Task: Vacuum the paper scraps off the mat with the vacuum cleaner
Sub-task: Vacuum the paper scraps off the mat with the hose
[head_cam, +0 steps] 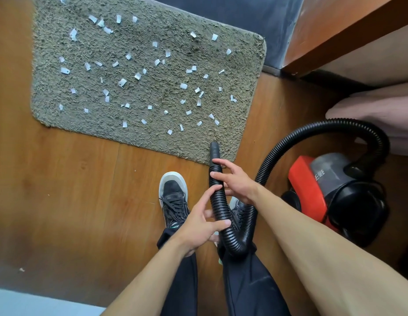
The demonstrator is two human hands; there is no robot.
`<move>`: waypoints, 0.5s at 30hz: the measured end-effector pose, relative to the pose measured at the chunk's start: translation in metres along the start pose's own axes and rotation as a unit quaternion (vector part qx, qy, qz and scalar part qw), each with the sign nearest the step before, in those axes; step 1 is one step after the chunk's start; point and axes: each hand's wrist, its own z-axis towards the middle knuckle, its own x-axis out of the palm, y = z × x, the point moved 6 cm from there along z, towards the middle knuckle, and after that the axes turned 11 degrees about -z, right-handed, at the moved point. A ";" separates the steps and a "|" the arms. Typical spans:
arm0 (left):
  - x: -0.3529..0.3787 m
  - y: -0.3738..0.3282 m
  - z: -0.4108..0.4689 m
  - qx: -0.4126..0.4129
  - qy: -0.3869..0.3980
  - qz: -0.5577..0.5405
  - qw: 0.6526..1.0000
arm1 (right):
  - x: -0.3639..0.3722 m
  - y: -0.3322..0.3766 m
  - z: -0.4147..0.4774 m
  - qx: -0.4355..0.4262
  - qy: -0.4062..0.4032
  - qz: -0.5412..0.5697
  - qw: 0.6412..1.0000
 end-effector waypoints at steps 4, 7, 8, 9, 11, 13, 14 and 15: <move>-0.003 -0.002 0.002 -0.001 0.002 0.005 1.000 | 0.001 0.001 0.002 -0.007 -0.015 -0.013 1.000; -0.002 -0.006 0.000 0.004 0.003 0.008 1.000 | 0.002 0.006 0.001 -0.027 -0.033 -0.020 0.999; -0.003 -0.008 0.000 0.006 0.002 0.010 1.000 | 0.002 0.010 0.001 -0.037 -0.037 -0.020 0.998; -0.003 -0.011 0.000 0.010 0.002 0.012 1.000 | 0.002 0.014 0.001 -0.045 -0.040 -0.018 0.998; -0.004 -0.017 0.002 0.016 0.003 0.014 1.000 | 0.002 0.022 0.003 -0.054 -0.044 -0.017 0.997; -0.006 -0.024 0.006 0.022 0.005 0.021 1.000 | 0.001 0.029 0.007 -0.058 -0.052 -0.016 0.997; -0.007 -0.029 0.008 0.026 0.005 0.027 0.999 | 0.000 0.031 0.010 -0.059 -0.058 -0.015 0.996; -0.008 -0.032 0.010 0.029 0.007 0.034 0.999 | 0.000 0.034 0.013 -0.059 -0.065 -0.013 0.996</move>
